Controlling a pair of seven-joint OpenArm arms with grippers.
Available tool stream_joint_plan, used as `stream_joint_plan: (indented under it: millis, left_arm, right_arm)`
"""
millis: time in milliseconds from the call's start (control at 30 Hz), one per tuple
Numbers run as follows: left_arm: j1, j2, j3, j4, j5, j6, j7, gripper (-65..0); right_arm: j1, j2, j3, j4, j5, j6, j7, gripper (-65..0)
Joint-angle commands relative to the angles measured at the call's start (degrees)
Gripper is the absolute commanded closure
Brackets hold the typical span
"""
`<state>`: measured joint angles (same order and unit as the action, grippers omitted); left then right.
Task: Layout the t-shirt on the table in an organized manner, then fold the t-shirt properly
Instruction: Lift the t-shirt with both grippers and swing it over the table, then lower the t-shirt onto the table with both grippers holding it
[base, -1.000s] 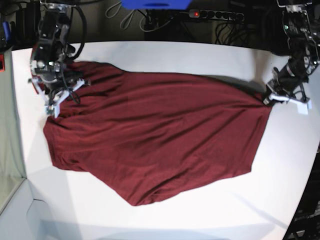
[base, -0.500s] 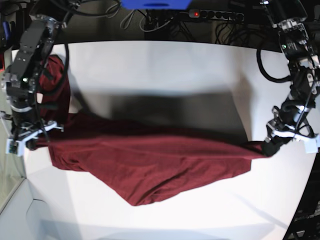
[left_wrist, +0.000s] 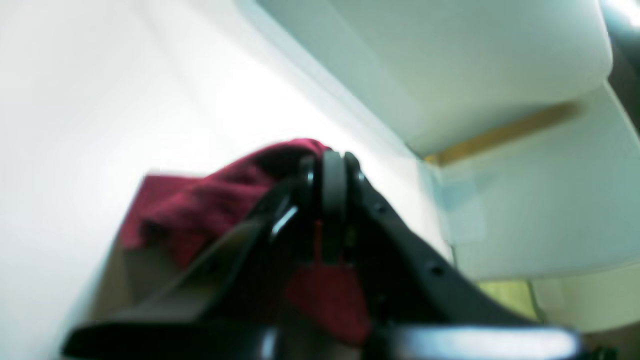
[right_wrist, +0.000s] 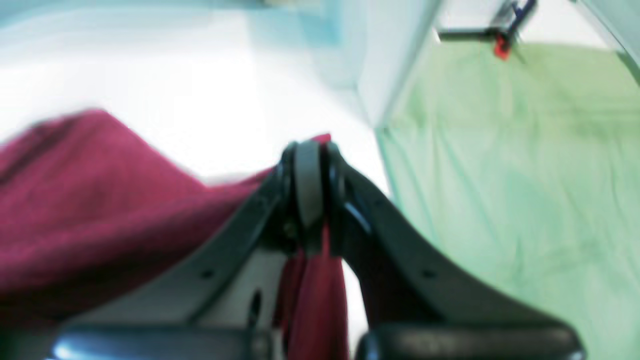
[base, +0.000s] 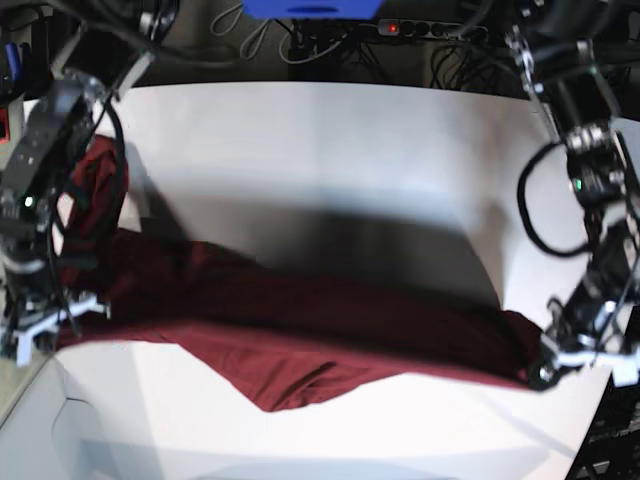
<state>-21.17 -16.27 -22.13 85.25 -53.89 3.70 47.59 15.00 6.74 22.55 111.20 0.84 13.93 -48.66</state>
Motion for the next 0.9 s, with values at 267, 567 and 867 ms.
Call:
stream_joint_plan:
  millis: [267,567,867]
  left_arm:
    - [-28.99,-2.15,21.21,-19.80,8.22,0.21,-4.30,-0.1]
    - [-52.99,4.18,29.47,-39.06,19.03,0.12,-15.55,-0.1]
    - [-53.83,5.24,29.29,-41.87,23.34,0.03,-19.33,-0.1]
  right_arm:
    - [30.05,6.75,-7.56,-24.03,-0.36,-0.62,5.54,0.0]
    - [59.80,11.76,-12.83,-52.96,-0.45,-0.62,19.96,0.0]
    - [59.80,14.66,-16.44,-61.04,-0.45,-0.79,25.32,0.0]
